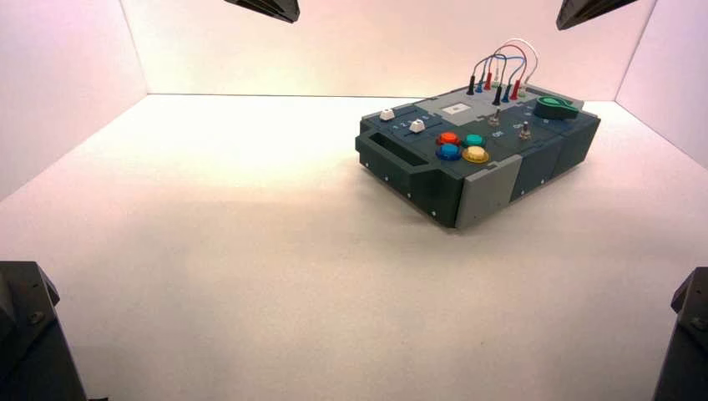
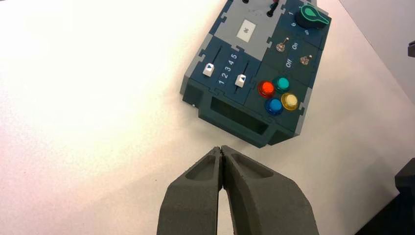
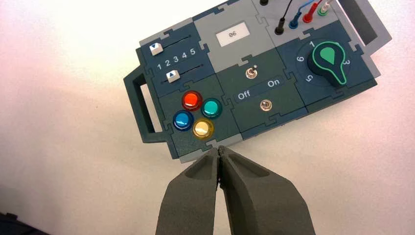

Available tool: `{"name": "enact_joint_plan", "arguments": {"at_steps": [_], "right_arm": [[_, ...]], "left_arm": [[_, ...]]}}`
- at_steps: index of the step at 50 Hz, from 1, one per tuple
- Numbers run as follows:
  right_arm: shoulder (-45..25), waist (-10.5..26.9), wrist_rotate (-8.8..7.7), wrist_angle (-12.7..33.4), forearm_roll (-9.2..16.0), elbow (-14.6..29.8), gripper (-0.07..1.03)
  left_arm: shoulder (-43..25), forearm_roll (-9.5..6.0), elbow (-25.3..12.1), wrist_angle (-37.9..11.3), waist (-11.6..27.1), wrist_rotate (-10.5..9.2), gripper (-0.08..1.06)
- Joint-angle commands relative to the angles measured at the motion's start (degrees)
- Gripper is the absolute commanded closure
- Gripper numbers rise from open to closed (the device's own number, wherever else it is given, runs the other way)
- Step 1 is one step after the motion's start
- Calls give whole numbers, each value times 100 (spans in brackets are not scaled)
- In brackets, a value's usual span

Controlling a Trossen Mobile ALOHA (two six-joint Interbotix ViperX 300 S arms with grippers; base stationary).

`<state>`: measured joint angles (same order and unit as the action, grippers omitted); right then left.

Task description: Move the left gripper to the left.

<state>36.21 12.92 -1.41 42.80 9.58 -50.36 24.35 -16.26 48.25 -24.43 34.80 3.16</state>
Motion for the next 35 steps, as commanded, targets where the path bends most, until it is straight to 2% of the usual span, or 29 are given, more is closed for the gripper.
{"name": "enact_joint_plan", "arguments": {"at_steps": [1, 20, 25, 35], "right_arm": [[26, 9, -18, -9, 26, 185, 98], [26, 9, -18, 0, 18, 185, 98], [26, 9, -9, 0, 18, 185, 98], [18, 9, -18, 9, 18, 158, 98]], "left_arm": [[35, 9, -114, 53, 18, 9, 100], [-62, 9, -105, 141, 18, 9, 100], [-105, 70, -97, 149, -18, 18, 100], [-79, 193, -88, 149, -439, 35, 100]]}}
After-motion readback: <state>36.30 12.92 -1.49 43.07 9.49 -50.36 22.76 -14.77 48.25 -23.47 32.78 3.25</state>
